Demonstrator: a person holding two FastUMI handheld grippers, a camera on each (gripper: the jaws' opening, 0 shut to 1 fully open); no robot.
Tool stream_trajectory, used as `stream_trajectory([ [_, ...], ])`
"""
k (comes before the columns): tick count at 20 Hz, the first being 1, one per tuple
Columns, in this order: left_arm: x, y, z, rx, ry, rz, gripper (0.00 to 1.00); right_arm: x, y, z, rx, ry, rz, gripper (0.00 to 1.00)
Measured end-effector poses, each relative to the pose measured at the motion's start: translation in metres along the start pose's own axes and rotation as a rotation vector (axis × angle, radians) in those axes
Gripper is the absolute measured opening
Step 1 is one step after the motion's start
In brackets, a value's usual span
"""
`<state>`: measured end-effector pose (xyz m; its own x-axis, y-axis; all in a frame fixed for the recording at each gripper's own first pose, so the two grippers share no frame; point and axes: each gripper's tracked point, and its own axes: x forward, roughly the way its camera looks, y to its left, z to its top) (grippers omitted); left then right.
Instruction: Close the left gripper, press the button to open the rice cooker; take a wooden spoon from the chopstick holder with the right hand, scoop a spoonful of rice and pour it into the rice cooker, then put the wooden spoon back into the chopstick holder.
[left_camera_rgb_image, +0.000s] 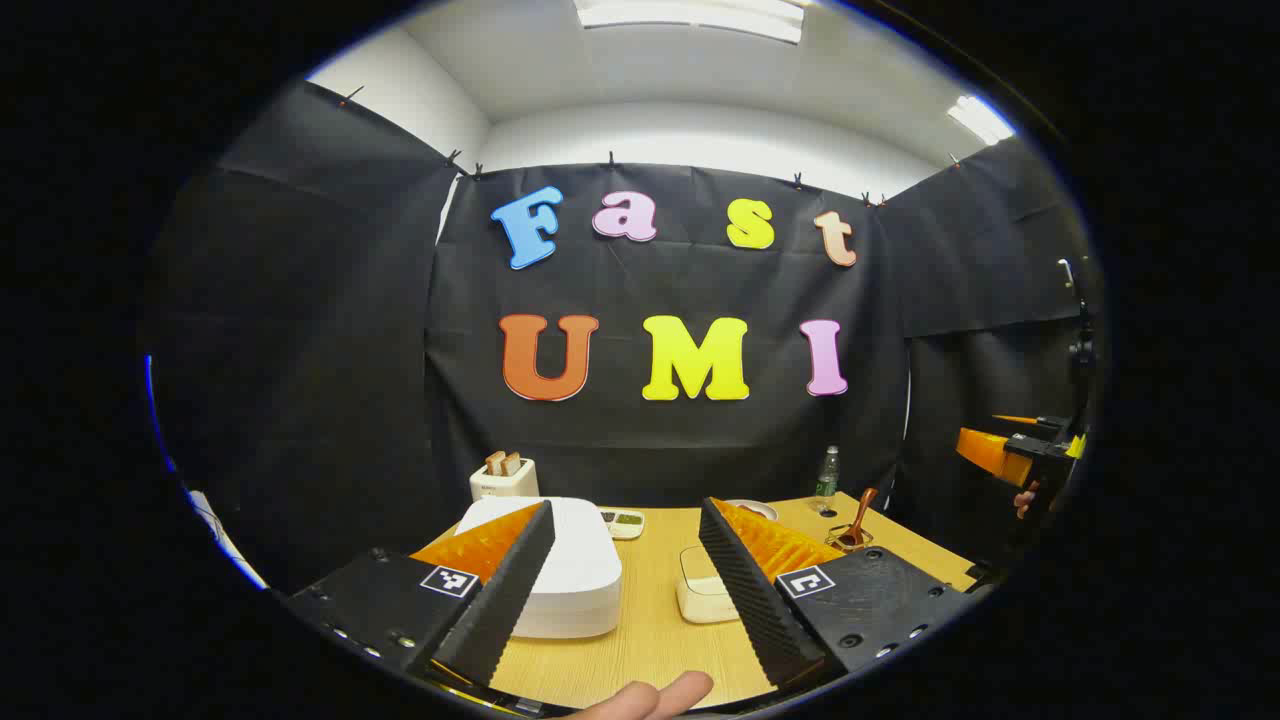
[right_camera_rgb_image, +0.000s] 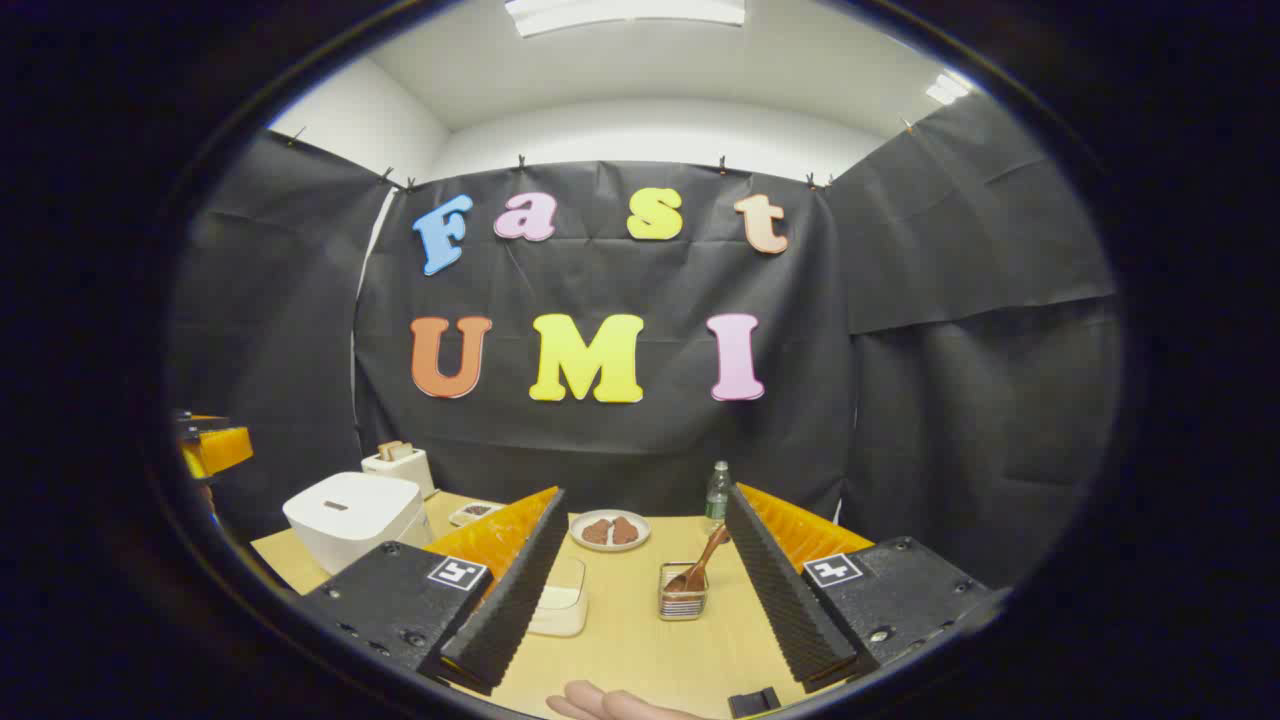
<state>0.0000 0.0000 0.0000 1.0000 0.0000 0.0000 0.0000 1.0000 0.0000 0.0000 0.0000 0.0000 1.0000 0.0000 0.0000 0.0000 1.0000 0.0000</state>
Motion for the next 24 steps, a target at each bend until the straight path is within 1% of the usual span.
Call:
stream_trajectory([
  [1,-0.001,0.0,0.0,0.006,0.001,-0.003,0.93,0.0,-0.002,0.001,-0.001,-0.005,-0.006,0.96],
  [2,0.0,-0.001,-0.002,0.011,0.001,-0.001,0.93,0.001,-0.006,0.002,0.0,-0.01,-0.011,0.99],
  [5,0.002,-0.005,-0.001,0.004,0.003,-0.012,0.93,0.001,-0.015,0.004,-0.002,-0.019,-0.032,0.99],
  [6,0.002,-0.005,-0.002,-0.003,0.004,-0.015,0.93,0.002,-0.017,0.004,-0.008,-0.022,-0.037,0.96],
  [7,0.002,-0.006,-0.002,-0.008,0.006,-0.018,0.93,0.002,-0.017,0.003,-0.011,-0.021,-0.039,0.99],
  [12,0.005,-0.007,-0.007,0.008,0.02,-0.016,0.93,0.006,-0.016,-0.006,0.012,0.001,-0.015,0.99],
  [13,0.006,-0.007,-0.008,0.015,0.023,-0.018,0.93,0.008,-0.018,-0.007,0.019,0.005,-0.015,0.96],
  [14,0.007,-0.005,-0.01,0.02,0.024,-0.014,0.93,0.01,-0.019,-0.009,0.023,0.009,-0.017,0.96],
  [15,0.009,-0.004,-0.012,0.02,0.027,-0.008,0.93,0.012,-0.021,-0.011,0.024,0.014,-0.018,0.99],
  [18,0.011,-0.003,-0.016,0.006,0.042,-0.011,0.93,0.017,-0.024,-0.017,0.035,0.027,-0.021,0.99],
  [20,0.014,0.002,-0.016,0.013,0.042,0.003,0.93,0.021,-0.028,-0.019,0.032,0.025,-0.033,0.99],
  [23,0.017,0.013,-0.015,0.057,0.028,0.043,0.93,0.025,-0.03,-0.016,0.022,0.01,-0.044,0.99],
  [24,0.018,0.018,-0.015,0.07,0.027,0.056,0.93,0.026,-0.029,-0.015,0.021,0.004,-0.044,0.96],
])
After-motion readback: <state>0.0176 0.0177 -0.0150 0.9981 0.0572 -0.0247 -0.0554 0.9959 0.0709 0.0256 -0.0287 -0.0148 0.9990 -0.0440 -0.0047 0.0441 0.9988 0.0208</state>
